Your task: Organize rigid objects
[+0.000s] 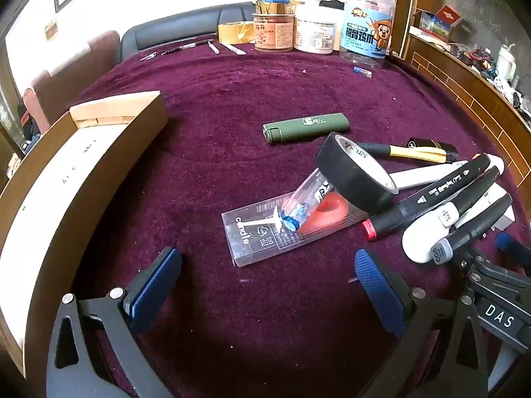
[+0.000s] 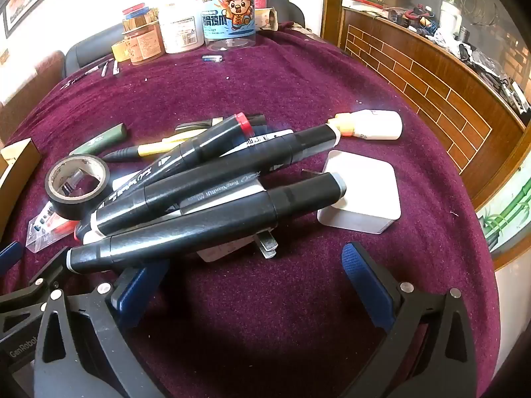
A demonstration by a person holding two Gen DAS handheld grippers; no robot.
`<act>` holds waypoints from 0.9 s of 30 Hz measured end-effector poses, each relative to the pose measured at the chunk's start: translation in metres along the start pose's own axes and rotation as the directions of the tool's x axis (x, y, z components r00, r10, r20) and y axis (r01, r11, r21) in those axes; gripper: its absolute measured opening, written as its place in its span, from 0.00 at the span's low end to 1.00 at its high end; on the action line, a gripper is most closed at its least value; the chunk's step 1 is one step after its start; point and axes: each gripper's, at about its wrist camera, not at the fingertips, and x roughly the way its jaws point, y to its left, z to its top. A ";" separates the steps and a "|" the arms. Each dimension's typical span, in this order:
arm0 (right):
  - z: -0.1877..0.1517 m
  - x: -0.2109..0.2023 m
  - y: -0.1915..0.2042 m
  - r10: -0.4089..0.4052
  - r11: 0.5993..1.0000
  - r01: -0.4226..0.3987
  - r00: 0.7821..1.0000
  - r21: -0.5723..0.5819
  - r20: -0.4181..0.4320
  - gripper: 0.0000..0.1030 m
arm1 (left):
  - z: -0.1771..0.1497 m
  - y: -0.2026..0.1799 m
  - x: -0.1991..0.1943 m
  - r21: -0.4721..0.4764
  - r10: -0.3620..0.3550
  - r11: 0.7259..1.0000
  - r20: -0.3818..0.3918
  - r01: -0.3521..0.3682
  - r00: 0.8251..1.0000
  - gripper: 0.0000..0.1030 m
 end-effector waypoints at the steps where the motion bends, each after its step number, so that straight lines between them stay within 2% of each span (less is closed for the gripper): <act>1: 0.000 0.000 0.000 0.000 1.000 0.000 1.000 0.000 0.000 1.00 | 0.000 0.000 0.000 -0.012 -0.017 1.000 -0.002 0.017 1.000 0.99; 27: 0.000 0.000 0.000 -0.001 1.000 0.001 1.000 -0.001 -0.001 1.00 | 0.000 0.000 0.000 -0.006 -0.008 1.000 -0.003 0.008 1.000 0.99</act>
